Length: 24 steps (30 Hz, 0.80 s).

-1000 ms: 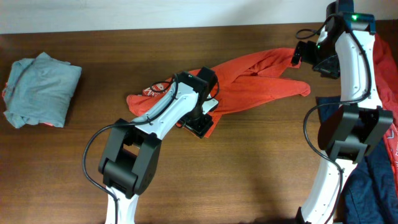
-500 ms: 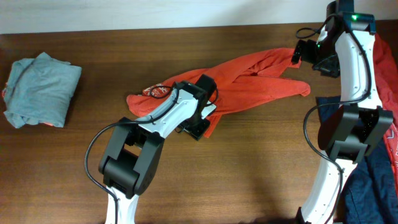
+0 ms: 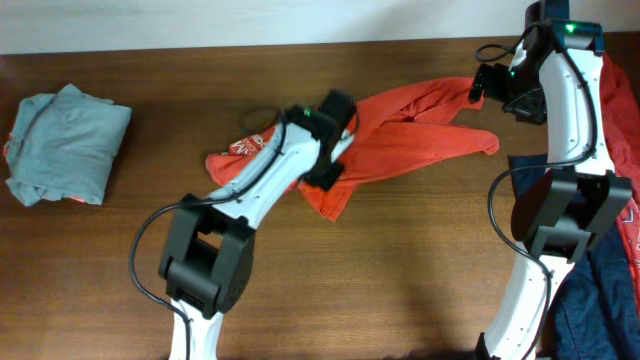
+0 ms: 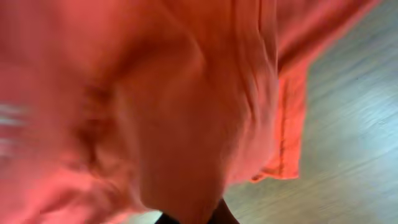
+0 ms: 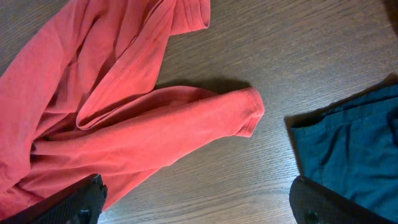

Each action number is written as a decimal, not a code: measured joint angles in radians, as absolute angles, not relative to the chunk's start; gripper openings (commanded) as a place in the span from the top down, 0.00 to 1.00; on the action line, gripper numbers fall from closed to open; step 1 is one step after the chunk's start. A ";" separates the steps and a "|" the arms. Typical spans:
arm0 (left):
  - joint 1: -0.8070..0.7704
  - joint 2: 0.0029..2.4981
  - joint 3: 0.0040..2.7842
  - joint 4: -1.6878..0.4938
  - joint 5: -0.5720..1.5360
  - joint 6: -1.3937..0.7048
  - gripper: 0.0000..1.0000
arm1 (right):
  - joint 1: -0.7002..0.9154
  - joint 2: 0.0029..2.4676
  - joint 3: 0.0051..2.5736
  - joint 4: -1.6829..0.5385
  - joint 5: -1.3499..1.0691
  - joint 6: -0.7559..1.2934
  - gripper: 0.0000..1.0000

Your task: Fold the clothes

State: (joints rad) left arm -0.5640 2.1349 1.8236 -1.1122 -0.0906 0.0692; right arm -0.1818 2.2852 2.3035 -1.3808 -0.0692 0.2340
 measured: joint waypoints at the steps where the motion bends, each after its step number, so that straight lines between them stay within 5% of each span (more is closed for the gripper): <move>1: -0.559 2.135 1.893 -1.138 -0.096 0.067 0.99 | -0.182 2.285 2.304 -1.381 -0.069 0.233 0.01; 12: -0.419 2.134 2.381 -1.291 -0.129 0.053 0.99 | -0.182 2.285 2.304 -1.385 -0.093 0.198 0.01; 24: -0.337 2.134 2.443 -1.324 -0.199 0.051 0.99 | -0.182 2.285 2.304 -1.315 -0.160 0.175 0.01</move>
